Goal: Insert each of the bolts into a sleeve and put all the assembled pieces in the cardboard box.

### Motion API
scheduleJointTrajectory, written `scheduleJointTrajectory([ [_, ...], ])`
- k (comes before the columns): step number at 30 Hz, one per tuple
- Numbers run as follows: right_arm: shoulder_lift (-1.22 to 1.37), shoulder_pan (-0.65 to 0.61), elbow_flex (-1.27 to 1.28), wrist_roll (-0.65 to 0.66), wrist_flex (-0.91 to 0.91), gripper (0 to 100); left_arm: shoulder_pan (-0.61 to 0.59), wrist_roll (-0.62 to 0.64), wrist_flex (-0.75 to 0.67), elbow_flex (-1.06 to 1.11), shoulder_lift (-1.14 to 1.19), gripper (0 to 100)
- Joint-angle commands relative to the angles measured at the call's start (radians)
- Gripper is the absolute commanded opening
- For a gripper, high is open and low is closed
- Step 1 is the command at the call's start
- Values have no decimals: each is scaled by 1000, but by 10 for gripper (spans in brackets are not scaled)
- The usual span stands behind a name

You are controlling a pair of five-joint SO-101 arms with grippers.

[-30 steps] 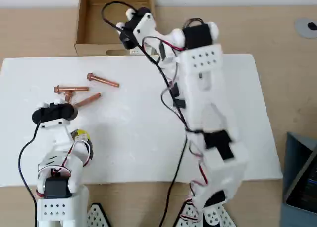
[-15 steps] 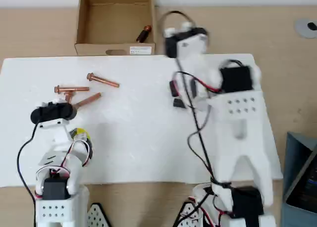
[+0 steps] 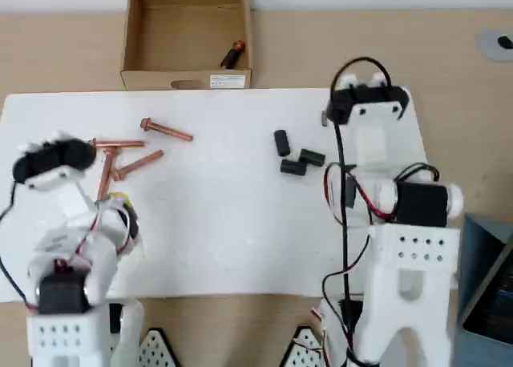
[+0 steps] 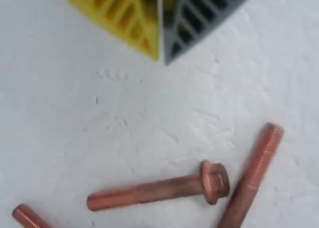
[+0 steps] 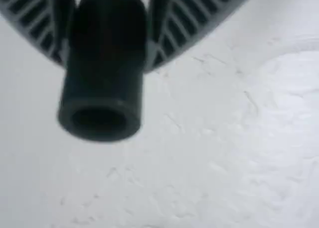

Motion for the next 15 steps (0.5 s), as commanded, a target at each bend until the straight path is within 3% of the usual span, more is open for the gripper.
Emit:
scheduleJointTrajectory([
  [1,-45,58,42,-9,-44,10,-5,129,5,-207,262,1],
  [8,-48,133,88,-9,-54,10,-6,348,17,-525,699,1],
  [15,-48,168,88,-9,-52,10,2,482,192,-862,1092,2],
])
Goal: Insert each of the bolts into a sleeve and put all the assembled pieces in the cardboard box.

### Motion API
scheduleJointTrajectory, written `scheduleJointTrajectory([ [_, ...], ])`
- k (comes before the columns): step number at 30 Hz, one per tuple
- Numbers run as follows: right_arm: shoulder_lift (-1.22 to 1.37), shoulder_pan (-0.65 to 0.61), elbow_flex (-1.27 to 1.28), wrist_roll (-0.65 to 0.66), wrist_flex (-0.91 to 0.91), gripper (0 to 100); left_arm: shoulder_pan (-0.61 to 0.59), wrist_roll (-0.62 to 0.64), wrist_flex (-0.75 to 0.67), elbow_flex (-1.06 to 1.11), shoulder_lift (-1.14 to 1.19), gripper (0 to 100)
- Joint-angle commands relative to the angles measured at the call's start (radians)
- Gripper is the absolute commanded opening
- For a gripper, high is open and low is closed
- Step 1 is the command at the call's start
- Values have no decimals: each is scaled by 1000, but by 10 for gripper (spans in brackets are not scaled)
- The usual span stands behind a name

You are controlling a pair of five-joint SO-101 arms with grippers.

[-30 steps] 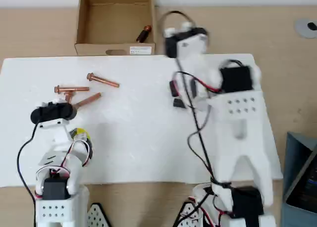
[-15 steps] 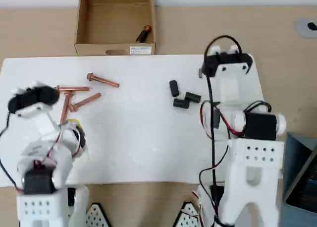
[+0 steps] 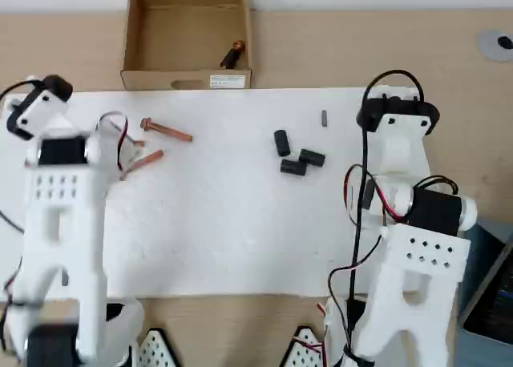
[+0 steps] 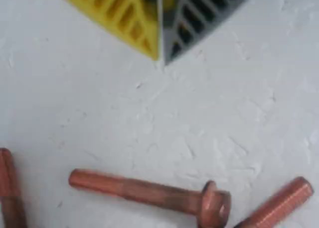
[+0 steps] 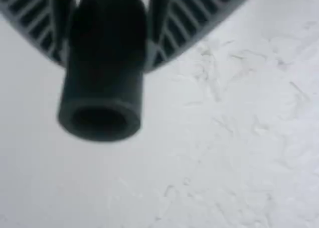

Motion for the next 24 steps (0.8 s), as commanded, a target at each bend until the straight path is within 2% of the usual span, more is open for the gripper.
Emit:
scheduleJointTrajectory([
  [1,-27,18,2,-9,-14,10,2,41,74,-216,185,2],
  [5,-27,18,2,-9,-14,10,2,75,123,-394,352,2],
  [12,-27,18,2,-11,-14,10,14,75,115,-638,547,4],
  [18,-27,18,2,-11,-14,10,31,75,121,-806,736,146],
  [24,-27,18,4,-11,-14,10,31,75,121,-948,891,111],
])
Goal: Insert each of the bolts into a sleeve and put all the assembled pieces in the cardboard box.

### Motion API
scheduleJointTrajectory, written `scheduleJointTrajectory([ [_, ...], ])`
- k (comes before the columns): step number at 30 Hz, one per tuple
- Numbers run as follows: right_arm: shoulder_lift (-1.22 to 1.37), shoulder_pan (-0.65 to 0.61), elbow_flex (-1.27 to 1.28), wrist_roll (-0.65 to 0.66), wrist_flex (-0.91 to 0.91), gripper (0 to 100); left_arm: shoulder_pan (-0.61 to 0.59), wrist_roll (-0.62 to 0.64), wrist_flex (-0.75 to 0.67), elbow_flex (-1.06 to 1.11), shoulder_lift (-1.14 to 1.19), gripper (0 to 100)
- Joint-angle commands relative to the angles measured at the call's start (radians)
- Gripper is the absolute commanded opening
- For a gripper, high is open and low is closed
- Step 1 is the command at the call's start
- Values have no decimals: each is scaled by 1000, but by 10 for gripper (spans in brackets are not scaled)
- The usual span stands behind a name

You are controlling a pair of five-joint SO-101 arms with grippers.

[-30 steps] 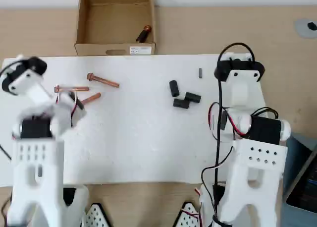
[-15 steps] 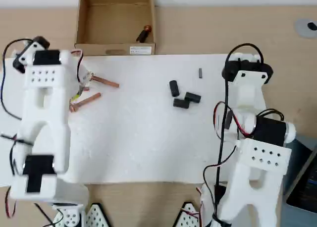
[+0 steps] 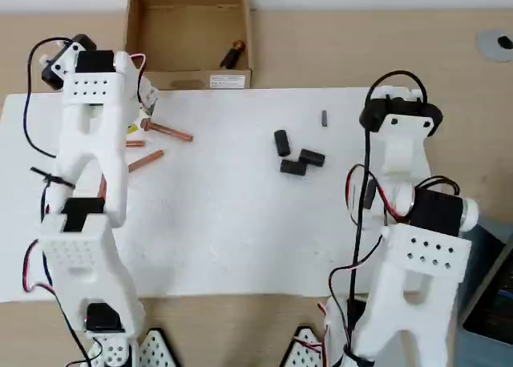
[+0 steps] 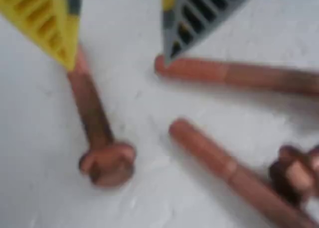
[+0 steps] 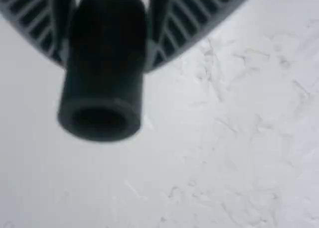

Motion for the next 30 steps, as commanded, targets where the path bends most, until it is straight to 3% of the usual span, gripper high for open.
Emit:
scheduleJointTrajectory([
  [1,-27,8,1,-6,-14,10,14,5,6,-121,56,106],
  [14,-27,8,1,-6,-14,10,23,0,8,-379,305,107],
  [30,-27,8,1,-6,-14,10,61,2,81,-381,348,108],
])
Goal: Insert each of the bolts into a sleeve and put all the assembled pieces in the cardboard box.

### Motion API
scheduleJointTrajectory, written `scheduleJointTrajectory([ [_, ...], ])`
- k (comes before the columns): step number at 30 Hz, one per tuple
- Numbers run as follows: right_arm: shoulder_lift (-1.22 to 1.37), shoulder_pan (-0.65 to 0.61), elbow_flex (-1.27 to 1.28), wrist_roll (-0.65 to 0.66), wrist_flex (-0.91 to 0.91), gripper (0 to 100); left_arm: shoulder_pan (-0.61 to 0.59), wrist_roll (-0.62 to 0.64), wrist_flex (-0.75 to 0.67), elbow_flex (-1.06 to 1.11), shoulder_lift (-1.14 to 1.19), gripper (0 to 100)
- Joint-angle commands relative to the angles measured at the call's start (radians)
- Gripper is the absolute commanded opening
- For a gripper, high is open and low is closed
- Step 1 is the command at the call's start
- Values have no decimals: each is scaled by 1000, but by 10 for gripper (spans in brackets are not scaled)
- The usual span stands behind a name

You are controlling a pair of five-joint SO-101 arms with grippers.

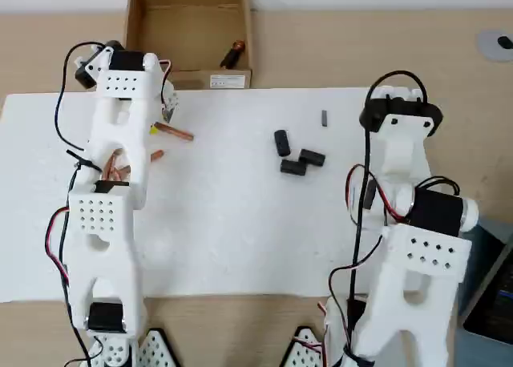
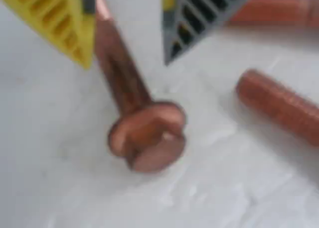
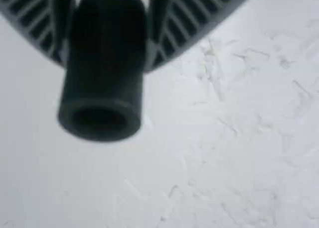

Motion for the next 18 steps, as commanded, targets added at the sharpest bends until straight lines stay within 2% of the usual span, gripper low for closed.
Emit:
scheduleJointTrajectory([
  [1,-27,8,1,-12,-14,10,-5,5,11,-55,8,108],
  [18,-27,7,1,-34,-14,10,-41,5,8,-61,131,101],
])
